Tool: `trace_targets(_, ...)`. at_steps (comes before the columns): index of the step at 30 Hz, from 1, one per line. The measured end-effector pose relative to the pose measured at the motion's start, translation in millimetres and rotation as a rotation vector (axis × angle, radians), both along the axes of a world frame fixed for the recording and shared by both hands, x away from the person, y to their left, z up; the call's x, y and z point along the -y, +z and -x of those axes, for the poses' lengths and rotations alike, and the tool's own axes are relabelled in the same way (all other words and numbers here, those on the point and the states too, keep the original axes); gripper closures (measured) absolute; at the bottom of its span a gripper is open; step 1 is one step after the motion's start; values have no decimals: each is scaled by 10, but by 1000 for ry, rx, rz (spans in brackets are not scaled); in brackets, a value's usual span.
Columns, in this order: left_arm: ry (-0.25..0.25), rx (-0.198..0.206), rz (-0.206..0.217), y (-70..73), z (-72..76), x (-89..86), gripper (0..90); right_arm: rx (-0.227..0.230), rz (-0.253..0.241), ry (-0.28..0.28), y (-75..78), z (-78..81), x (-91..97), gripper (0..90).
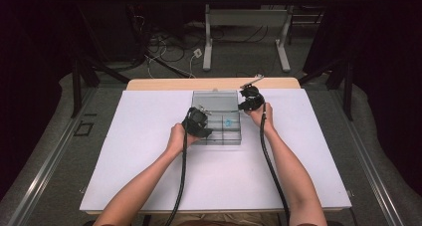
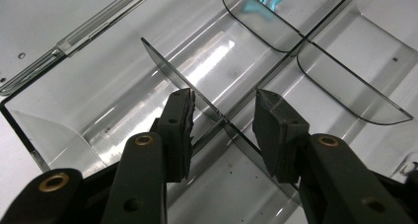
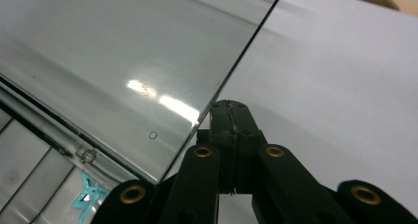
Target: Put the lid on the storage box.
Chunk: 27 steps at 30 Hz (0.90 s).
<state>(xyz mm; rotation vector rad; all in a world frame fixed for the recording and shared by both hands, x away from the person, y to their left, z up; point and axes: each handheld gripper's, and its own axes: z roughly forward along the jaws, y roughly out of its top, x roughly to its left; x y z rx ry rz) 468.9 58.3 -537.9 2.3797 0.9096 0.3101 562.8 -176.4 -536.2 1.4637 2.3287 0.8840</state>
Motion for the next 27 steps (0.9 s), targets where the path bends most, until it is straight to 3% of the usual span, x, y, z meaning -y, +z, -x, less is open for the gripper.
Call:
trace_targets(6,0,2,1,-1,1,-1,596,51,-12,-10,85,-11,10,900)
trace_targets(8,1,1,2,-1,2,0,596,45,-7,-14,138,-14,18,900)
trace_targets(10,1,1,1,-1,1,0,596,76,-19,-9,157,-21,15,900)
trace_targets(15,1,1,-2,0,2,2,595,80,7,-1,220,-4,12,900)
trace_targets(18,1,1,-1,0,2,2,595,116,-11,-2,245,7,24,900)
trace_targets(27,0,1,-1,0,1,-1,596,138,-20,16,345,52,29,900)
